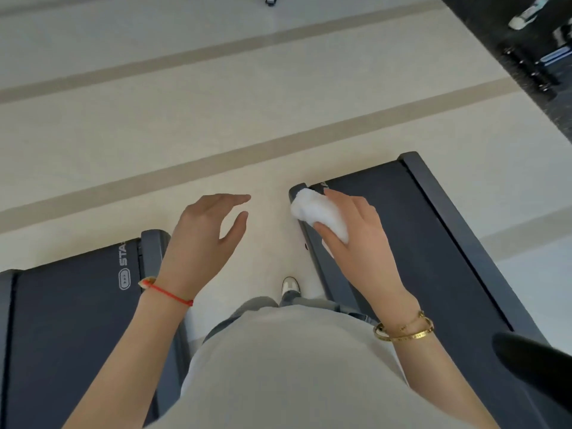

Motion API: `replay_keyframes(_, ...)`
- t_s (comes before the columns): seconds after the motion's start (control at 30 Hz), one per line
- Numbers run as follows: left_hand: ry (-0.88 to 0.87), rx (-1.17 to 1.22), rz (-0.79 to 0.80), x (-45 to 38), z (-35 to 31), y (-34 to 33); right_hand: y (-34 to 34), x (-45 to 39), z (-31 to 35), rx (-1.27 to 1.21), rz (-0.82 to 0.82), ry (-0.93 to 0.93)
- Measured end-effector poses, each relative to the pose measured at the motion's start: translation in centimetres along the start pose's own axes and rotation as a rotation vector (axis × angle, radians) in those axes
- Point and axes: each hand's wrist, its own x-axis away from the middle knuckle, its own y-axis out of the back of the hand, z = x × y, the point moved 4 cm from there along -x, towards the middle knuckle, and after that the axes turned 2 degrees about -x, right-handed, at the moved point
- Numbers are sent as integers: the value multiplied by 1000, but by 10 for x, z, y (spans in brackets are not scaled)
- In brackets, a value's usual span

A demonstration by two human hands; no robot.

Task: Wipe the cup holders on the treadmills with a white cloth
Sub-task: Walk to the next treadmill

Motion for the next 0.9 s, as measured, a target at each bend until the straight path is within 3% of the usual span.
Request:
replay_keyframes(0.37,4,15,30,-177,39,-15,-3,-183,-14,-39,-25,-60)
replay_keyframes(0.9,-321,-72,140,-519,130,-6,-30,-480,2,-13,-221,-216)
